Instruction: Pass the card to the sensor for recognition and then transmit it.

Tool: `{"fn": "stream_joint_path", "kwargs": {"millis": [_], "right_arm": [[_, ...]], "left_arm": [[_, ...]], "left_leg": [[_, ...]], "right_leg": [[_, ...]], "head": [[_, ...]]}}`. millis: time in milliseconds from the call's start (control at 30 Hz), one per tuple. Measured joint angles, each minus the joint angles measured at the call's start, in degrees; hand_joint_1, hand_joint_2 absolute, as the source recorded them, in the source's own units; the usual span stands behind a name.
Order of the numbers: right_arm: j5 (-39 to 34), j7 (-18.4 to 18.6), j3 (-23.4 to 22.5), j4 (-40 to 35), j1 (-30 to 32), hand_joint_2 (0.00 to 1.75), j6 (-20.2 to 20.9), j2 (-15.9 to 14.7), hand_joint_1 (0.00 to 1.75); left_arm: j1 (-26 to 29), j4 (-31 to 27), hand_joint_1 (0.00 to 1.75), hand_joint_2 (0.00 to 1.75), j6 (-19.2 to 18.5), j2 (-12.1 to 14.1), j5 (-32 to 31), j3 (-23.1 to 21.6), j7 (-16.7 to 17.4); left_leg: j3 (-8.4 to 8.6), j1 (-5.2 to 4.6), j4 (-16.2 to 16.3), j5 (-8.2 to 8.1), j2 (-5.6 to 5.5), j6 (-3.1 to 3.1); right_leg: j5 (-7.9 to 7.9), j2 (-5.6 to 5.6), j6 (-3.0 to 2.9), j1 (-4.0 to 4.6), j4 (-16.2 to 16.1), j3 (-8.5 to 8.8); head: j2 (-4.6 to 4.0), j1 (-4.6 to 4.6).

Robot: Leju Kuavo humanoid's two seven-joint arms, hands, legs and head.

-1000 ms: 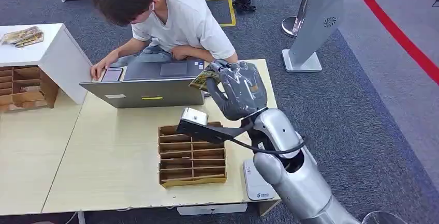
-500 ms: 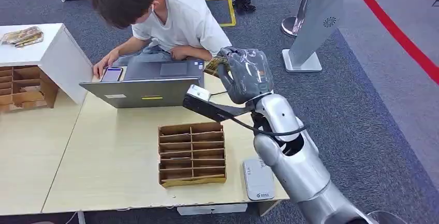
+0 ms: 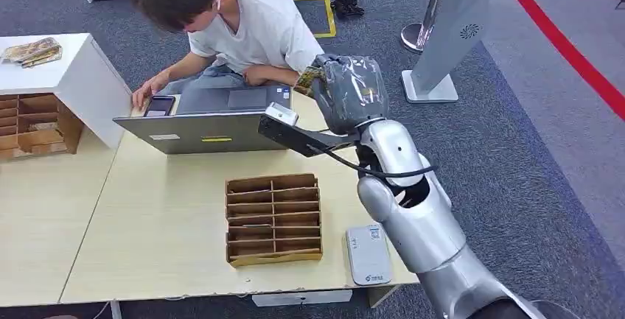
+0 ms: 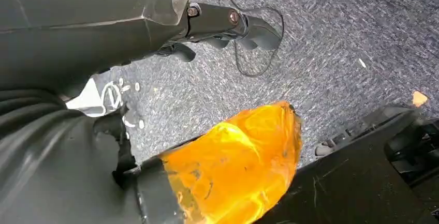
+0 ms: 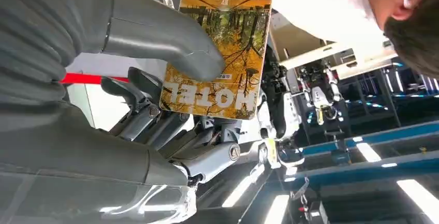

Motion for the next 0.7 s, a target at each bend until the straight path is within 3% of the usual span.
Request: {"fn": "stream_joint_path", "kwargs": {"millis": [700], "right_arm": [[0.7, -0.2, 0.0, 4.1, -1.7, 1.75, 1.7, 0.4, 1.75]], "left_arm": [[-0.4, -0.3, 0.00, 0.00, -0.6, 0.0, -1.4, 0.0, 0.0]], "left_leg": [[0.00, 0.00, 0.0, 0.00, 0.00, 0.00]], "right_leg": [[0.00, 0.00, 0.00, 0.00, 0.0, 0.00]], "head": [[0.00, -0.02]]}}
